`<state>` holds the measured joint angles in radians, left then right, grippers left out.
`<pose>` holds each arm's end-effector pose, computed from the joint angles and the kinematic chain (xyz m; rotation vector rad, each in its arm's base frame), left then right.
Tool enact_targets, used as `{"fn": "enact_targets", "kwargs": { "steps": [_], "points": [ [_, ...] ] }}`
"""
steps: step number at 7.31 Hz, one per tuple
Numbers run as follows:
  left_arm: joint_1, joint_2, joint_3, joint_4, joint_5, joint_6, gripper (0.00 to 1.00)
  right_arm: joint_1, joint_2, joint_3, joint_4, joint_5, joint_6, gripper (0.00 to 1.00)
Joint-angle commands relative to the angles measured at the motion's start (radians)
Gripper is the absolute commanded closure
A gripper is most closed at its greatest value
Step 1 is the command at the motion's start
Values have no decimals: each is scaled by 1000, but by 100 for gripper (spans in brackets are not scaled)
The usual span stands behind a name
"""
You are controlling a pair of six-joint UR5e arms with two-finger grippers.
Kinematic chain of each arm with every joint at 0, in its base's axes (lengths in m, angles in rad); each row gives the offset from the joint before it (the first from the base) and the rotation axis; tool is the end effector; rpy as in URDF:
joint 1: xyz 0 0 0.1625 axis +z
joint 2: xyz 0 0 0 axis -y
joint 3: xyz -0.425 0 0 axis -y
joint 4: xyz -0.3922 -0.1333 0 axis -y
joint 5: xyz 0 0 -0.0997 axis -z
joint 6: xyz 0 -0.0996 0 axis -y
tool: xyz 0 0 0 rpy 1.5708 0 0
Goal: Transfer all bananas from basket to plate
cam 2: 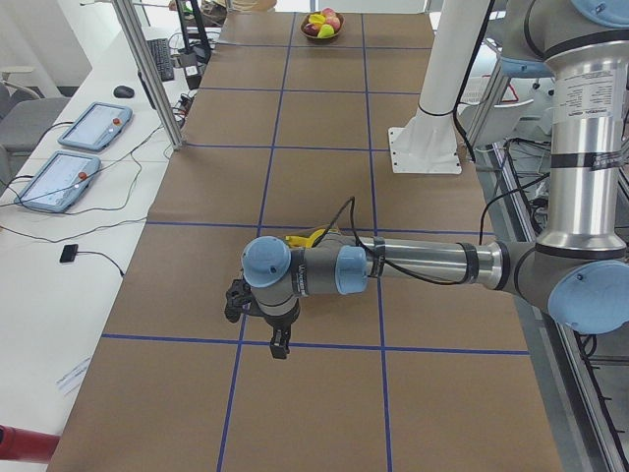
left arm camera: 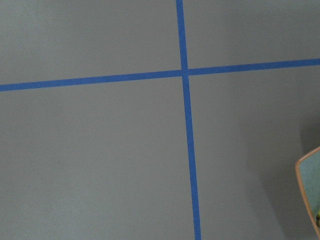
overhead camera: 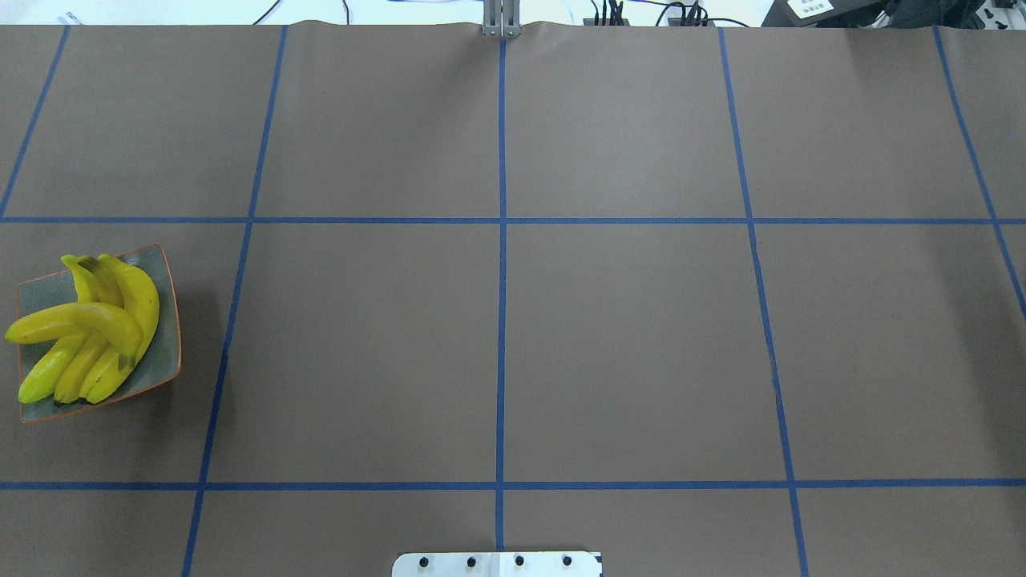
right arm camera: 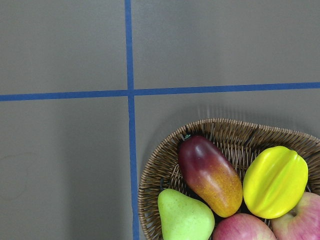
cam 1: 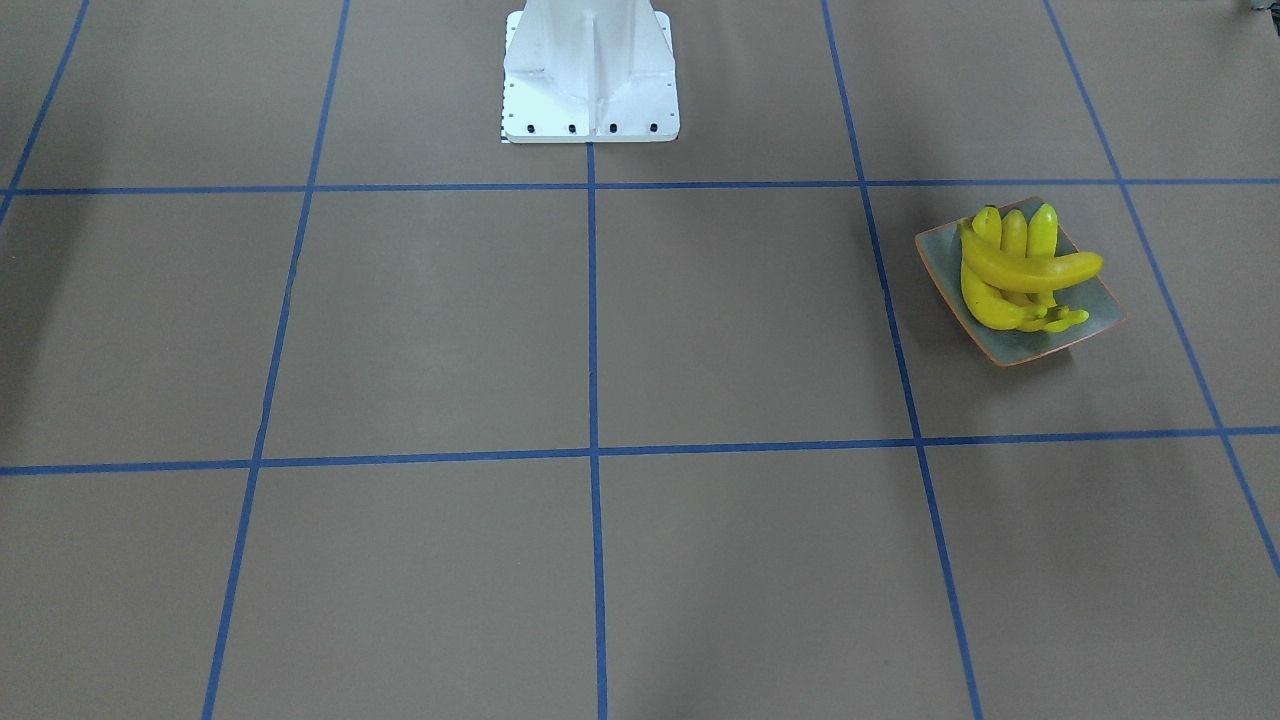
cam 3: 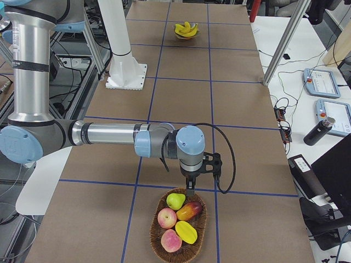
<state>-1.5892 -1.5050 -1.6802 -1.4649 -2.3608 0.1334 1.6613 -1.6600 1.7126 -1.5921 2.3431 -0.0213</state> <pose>-0.0710 -0.4578 0.6457 0.0010 0.7922 0.0843 0.1047 -0.4480 0.6334 0.0728 -0.7695 0.0536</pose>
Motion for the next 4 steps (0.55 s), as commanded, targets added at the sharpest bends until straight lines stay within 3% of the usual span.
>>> {"fn": "enact_targets", "kwargs": {
  "steps": [1, 4],
  "points": [
    [0, 6, -4, 0, 0, 0, 0, 0, 6, 7, 1, 1, -5, 0],
    [0, 6, -4, 0, 0, -2, 0, 0, 5, 35, 6, -8, -6, 0]
  ]
}}
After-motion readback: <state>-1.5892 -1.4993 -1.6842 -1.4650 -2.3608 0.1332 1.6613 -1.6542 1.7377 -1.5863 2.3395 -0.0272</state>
